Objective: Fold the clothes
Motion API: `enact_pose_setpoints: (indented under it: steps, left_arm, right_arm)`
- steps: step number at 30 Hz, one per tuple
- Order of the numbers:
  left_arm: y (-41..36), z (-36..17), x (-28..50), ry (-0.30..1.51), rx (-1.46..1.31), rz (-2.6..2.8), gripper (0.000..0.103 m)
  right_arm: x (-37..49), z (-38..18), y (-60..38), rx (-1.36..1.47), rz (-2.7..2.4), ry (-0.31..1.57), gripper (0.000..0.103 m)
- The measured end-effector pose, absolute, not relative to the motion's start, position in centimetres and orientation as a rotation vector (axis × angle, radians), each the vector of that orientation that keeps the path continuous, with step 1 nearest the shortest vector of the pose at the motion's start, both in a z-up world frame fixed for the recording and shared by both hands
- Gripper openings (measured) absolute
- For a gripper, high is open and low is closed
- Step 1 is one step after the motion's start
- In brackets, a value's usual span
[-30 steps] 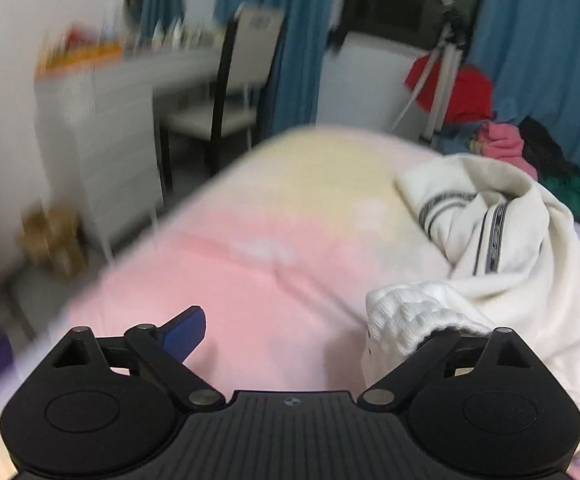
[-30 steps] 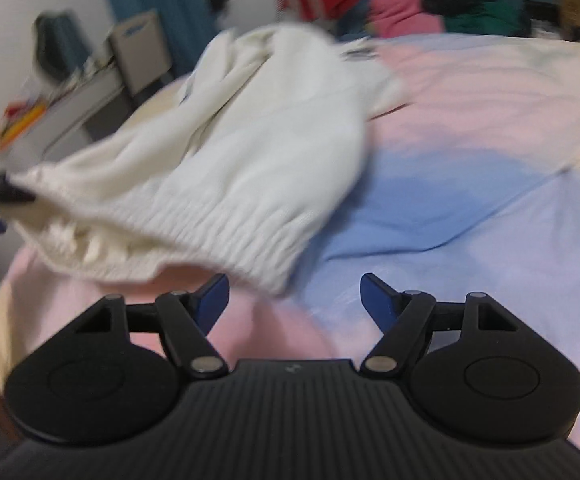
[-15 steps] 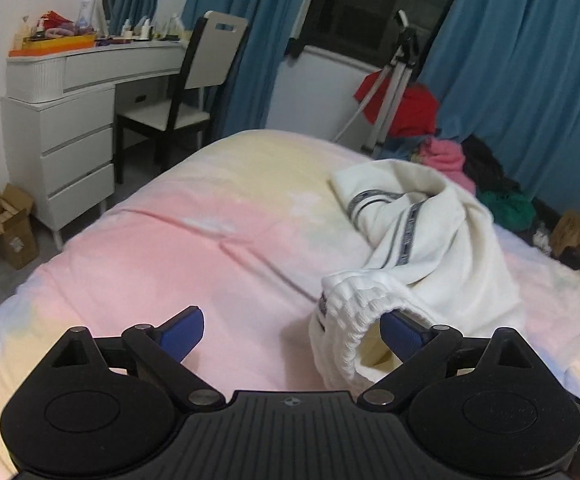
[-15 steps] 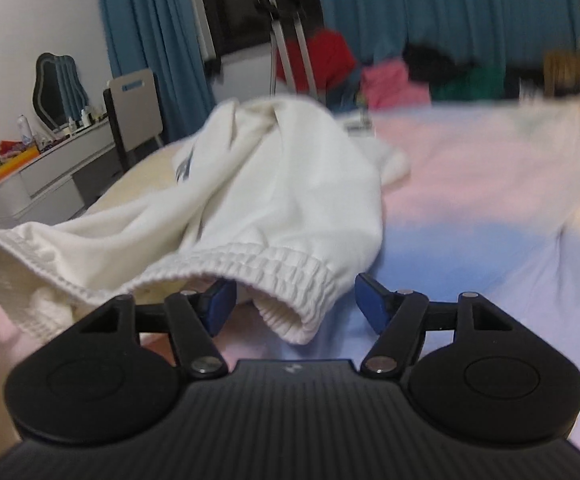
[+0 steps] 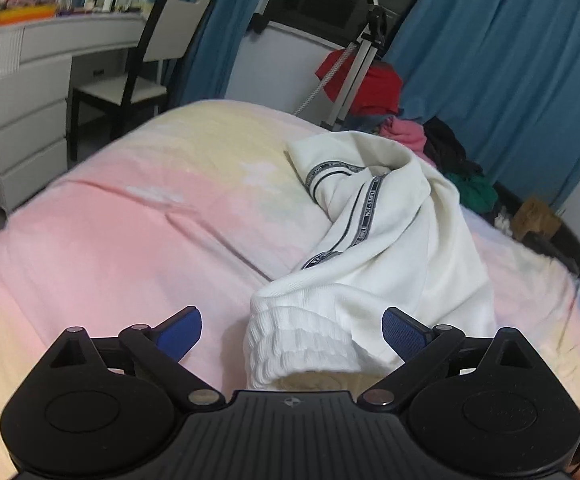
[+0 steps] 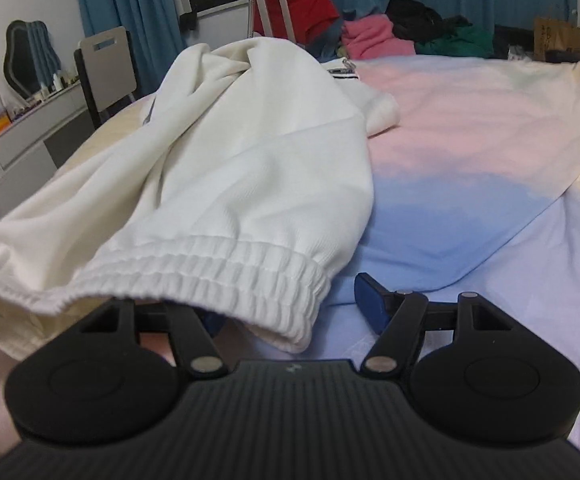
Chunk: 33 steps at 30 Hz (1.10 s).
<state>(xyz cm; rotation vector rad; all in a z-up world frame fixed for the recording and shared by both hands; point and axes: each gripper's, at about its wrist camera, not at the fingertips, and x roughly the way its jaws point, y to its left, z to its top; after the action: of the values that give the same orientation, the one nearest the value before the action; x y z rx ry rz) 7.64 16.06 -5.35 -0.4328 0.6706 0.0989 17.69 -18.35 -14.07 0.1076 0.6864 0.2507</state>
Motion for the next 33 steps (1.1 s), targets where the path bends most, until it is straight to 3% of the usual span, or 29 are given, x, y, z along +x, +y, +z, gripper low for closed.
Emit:
enact_pose_setpoints:
  steps: [5, 7, 13, 15, 17, 20, 24, 33]
  left_arm:
    - [16.5, -6.5, 8.0, 0.686, -0.533, 0.059, 0.098]
    - [16.8, -6.8, 8.0, 0.678, -0.608, 0.043, 0.095]
    - [17.1, -7.6, 8.2, 0.694, -0.711, 0.045, 0.082]
    - [16.8, -7.8, 8.3, 0.716, -0.695, 0.064, 0.072]
    - [16.5, -7.9, 8.4, 0.728, -0.665, 0.090, 0.052]
    - [16.5, -7.7, 8.3, 0.714, -0.640, 0.126, 0.035]
    - [18.3, -7.3, 7.7, 0.641, -0.766, 0.131, 0.022]
    - [20.4, -6.5, 7.2, 0.494, -0.922, 0.064, 0.020]
  right_arm:
    - [16.9, -13.9, -18.4, 0.075, 0.224, 0.641, 0.065]
    - [16.0, -12.8, -18.8, 0.091, 0.230, 0.587, 0.055]
    - [13.8, -9.9, -19.9, 0.137, 0.272, 0.471, 0.055]
    - [14.0, -10.4, -20.2, 0.125, 0.243, 0.507, 0.055]
    - [14.5, -11.1, -20.7, 0.136, 0.222, 0.542, 0.055]
    - [14.8, -11.4, -21.1, 0.162, 0.234, 0.572, 0.055]
    - [14.2, -11.2, -20.4, 0.114, 0.301, 0.600, 0.056]
    - [12.0, -10.1, -18.2, 0.003, 0.424, 0.536, 0.065]
